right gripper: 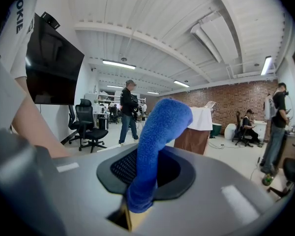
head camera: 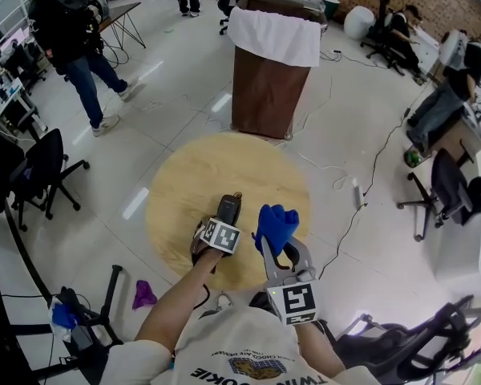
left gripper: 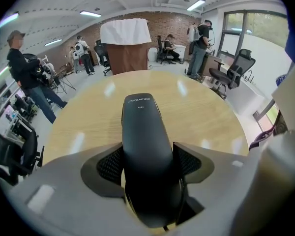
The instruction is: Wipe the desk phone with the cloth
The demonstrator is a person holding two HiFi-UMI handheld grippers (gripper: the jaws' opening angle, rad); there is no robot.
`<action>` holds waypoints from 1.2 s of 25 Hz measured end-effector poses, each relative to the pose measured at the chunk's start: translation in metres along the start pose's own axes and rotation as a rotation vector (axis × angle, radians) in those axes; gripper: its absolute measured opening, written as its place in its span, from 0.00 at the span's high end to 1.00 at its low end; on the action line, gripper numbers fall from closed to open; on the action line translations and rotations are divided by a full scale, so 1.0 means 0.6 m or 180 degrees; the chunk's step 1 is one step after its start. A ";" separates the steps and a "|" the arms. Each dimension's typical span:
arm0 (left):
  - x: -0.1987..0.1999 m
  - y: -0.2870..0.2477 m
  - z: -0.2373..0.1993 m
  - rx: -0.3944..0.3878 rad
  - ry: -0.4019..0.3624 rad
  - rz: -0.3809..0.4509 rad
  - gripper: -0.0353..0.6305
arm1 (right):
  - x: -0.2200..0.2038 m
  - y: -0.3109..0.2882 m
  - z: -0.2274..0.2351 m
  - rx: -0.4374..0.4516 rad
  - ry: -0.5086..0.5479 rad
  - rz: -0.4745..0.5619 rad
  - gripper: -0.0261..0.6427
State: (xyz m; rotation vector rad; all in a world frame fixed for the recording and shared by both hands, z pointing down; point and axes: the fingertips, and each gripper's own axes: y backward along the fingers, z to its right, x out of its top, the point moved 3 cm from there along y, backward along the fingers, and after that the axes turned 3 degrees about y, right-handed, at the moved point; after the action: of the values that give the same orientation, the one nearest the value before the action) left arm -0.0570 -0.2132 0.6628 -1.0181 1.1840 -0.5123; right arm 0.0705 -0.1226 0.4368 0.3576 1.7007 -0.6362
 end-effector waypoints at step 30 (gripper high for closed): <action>0.052 0.191 0.034 -0.1854 0.1602 0.1550 0.56 | 0.065 0.024 -0.003 -0.0100 0.0043 0.0217 0.86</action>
State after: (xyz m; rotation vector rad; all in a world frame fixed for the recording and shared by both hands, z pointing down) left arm -0.0469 -0.1749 0.5488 -1.0562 2.0407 -0.0171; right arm 0.0682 -0.1141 0.3964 0.3968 1.7021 -0.5577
